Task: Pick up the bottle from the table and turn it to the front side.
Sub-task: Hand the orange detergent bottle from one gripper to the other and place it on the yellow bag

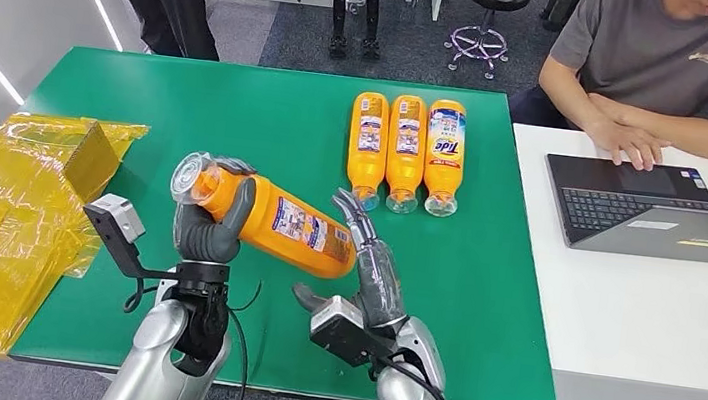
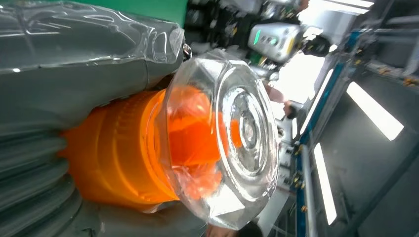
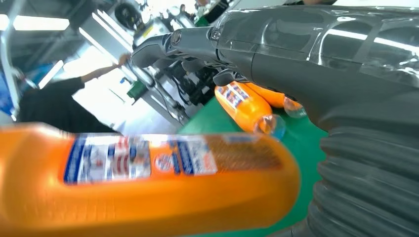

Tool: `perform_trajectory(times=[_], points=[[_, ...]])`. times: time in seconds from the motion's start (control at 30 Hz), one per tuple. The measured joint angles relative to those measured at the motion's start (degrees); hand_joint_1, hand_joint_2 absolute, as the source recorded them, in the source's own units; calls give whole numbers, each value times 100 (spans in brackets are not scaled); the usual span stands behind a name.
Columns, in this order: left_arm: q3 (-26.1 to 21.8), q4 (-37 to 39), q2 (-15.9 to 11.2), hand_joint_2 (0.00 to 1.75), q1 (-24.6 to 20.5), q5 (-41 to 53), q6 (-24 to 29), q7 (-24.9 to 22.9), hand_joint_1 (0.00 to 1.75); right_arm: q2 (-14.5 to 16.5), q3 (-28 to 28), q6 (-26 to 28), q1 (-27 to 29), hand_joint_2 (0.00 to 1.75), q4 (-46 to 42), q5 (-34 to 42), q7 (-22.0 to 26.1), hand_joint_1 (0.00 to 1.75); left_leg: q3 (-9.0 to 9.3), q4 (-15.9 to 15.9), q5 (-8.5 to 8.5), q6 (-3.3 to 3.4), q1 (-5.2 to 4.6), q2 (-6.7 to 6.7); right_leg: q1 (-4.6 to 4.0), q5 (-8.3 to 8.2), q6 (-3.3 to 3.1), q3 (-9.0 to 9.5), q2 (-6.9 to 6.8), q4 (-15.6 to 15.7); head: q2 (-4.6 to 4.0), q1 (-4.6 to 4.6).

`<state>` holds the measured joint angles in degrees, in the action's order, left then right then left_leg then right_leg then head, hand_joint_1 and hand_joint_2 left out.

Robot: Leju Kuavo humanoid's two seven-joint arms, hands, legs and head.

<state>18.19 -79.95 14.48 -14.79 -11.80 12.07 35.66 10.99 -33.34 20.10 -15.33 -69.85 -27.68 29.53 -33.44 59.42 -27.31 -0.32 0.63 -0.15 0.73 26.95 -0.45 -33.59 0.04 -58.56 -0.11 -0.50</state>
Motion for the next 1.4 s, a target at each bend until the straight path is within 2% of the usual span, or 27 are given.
perform_trajectory(times=[0.1, 0.23, 0.43, 0.53, 0.8, 0.97, 1.13, 1.27, 1.4], points=[[-8, -37, -61, 175, -43, 121, 98, 32, 175, 0, 9, 46, 33, 175, -78, 93, 54, 0, 0, 0, 0, 0, 0, 0, 0, 0, 0, 0, 0, 0, 0, 0], [-99, -242, -544, 175, -221, 1588, 746, 4, 175, -2, 23, 230, 186, 175, -454, 610, 353, 0, 1, -2, 0, 0, 1, 3, 0, 0, 0, 0, 2, -1, 0, 0], [-293, -208, -1097, 175, -262, 3429, 1782, -394, 175, -2, 37, 420, 337, 175, -749, 973, 558, 0, 1, -2, 1, -1, 1, 7, -1, 0, 0, -1, 5, -2, 0, 1], [-414, -145, -1385, 175, -266, 4095, 2062, -597, 175, -2, 96, 602, 452, 175, -911, 1314, 721, 0, 1, -2, 1, -1, 1, 8, -1, 1, 0, -1, 6, -2, 0, 1], [-745, 86, -2081, 175, -402, 4323, 2283, -676, 175, -2, 220, 842, 668, 175, -1202, 1829, 950, 0, 1, -3, 1, -2, 1, 10, -1, 0, -1, -2, 8, -2, 0, 1], [-853, 328, -2485, 175, -634, 4950, 2311, -1054, 175, 0, 252, 862, 675, 175, -1243, 1920, 957, 0, 2, -3, 5, -6, 1, 10, -1, 0, -2, -2, 8, -4, 0, 1], [-860, 936, -2791, 175, -874, 6038, 2274, -1513, 175, 0, 261, 851, 726, 175, -1295, 1983, 971, 0, 2, -3, 5, -7, 1, 13, -1, 0, -2, -3, 12, -4, 0, 1], [-857, 1534, -2927, 175, -1034, 6045, 1955, -1511, 175, -2, 263, 840, 742, 175, -1296, 2023, 1007, 0, 1, -3, 5, -7, 2, 16, -1, -1, -2, -5, 15, -4, 0, 3], [-854, 2216, -3058, 175, -1198, 6265, 1866, -1484, 175, -2, 263, 788, 741, 175, -1307, 2079, 1034, 0, 2, -3, 5, -7, 2, 19, -1, -1, -3, -6, 19, -4, 0, 2]])
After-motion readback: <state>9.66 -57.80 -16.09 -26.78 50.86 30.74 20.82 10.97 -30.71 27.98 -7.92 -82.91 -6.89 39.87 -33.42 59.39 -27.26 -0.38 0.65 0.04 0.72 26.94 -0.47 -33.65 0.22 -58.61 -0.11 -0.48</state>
